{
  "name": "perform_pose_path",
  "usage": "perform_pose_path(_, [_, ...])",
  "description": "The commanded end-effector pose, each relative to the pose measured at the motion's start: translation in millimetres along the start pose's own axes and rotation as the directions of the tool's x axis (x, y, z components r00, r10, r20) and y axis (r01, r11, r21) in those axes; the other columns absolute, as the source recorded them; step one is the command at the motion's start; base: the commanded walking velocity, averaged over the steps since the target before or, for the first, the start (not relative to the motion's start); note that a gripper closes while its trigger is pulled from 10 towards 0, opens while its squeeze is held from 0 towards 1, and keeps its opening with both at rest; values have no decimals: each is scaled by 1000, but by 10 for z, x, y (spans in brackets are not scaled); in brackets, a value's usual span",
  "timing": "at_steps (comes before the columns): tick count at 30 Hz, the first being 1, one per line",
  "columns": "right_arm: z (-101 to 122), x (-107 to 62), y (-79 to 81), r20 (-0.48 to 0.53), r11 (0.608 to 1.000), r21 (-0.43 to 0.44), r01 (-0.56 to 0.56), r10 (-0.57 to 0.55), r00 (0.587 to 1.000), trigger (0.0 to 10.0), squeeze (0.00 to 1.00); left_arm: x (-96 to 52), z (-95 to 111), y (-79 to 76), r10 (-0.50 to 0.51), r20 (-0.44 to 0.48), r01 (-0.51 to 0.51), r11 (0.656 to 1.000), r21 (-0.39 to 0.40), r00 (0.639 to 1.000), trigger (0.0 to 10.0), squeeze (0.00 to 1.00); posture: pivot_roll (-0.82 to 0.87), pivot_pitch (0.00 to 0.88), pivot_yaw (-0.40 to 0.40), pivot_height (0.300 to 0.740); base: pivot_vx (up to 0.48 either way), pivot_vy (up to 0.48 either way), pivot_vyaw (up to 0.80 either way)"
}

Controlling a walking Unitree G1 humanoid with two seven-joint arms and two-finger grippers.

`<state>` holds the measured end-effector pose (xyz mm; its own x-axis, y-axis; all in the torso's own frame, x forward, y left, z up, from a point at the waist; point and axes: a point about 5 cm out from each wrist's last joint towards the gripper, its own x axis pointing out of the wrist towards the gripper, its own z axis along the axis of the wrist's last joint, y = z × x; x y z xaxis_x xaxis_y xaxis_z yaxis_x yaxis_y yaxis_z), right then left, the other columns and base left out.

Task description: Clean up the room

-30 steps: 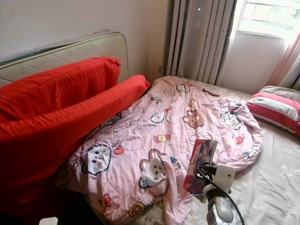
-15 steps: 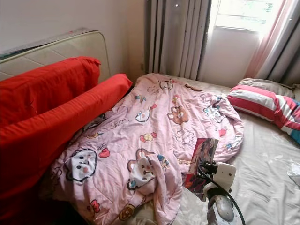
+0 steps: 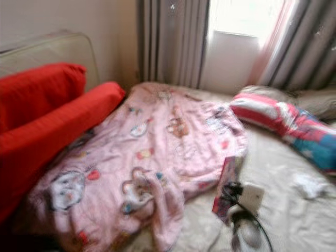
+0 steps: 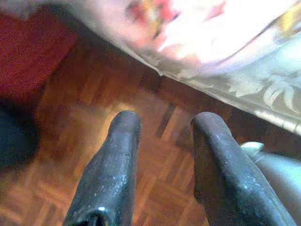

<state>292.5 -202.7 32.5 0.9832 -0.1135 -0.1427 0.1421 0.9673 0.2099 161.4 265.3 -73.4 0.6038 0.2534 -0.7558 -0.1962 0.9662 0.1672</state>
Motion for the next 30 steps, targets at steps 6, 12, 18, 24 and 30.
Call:
perform_pose_path(6, [74,14,-72,34,1000,-3,22,-22,999,10000,0,10,11,-72,-18,-7,18,1000,4,1000,10000,0,-7,0,-41,740,0,0,-769])
perform_pose_path(12, [69,11,-63,33,1000,-3,20,-20,999,10000,0,10,5,-90,-23,-8,23,1000,5,1000,10000,0,-8,0,-41,740,0,0,-769])
perform_pose_path(18, [52,7,-41,29,1000,0,17,-17,999,10000,0,7,-7,-91,-25,-11,25,1000,13,1000,10000,0,-9,0,-40,740,0,0,-769])
perform_pose_path(24, [59,7,-39,37,1000,1,16,-16,999,10000,0,5,-11,-86,-25,-13,25,1000,19,1000,10000,0,-9,0,-39,740,0,0,-639])
perform_pose_path(30, [52,9,-32,31,1000,4,12,-13,999,10000,0,6,-11,-87,-25,-15,25,999,22,1000,10000,0,-9,0,-38,740,0,0,0])
